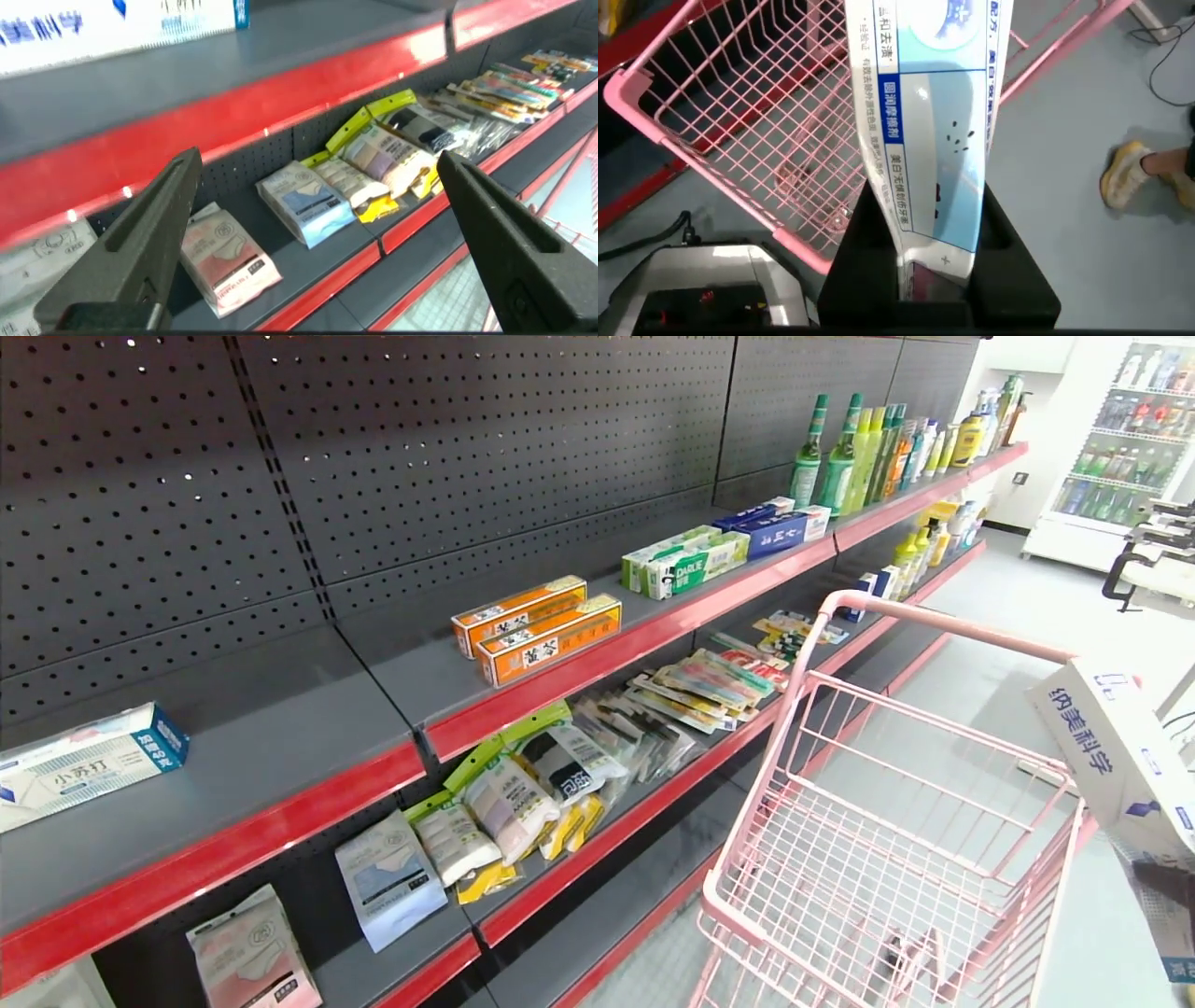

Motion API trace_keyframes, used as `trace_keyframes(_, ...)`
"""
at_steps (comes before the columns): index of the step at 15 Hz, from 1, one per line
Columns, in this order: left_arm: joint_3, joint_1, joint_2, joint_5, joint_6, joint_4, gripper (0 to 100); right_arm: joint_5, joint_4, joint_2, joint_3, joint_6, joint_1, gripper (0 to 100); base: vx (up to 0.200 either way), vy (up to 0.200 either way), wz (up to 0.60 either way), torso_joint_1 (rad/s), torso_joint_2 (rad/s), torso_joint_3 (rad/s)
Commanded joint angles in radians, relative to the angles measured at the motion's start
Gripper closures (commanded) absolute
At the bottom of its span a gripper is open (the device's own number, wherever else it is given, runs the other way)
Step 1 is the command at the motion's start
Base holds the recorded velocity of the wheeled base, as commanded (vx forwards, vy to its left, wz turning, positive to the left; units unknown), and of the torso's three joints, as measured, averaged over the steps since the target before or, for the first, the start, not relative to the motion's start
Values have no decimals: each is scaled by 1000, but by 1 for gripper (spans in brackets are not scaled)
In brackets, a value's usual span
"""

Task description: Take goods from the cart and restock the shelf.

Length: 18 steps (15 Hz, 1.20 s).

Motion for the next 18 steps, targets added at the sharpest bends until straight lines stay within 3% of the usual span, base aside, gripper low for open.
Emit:
trace_keyframes(1,0,0,1,0,0,0,0,-2,-1,-58,23,-2,-6,100,0,0,0,242,-564,-310)
trace_keyframes(18,0,0,1,2,0,0,0,15,-2,-24,10,-120,2,100,0,0,0,179,-399,-228)
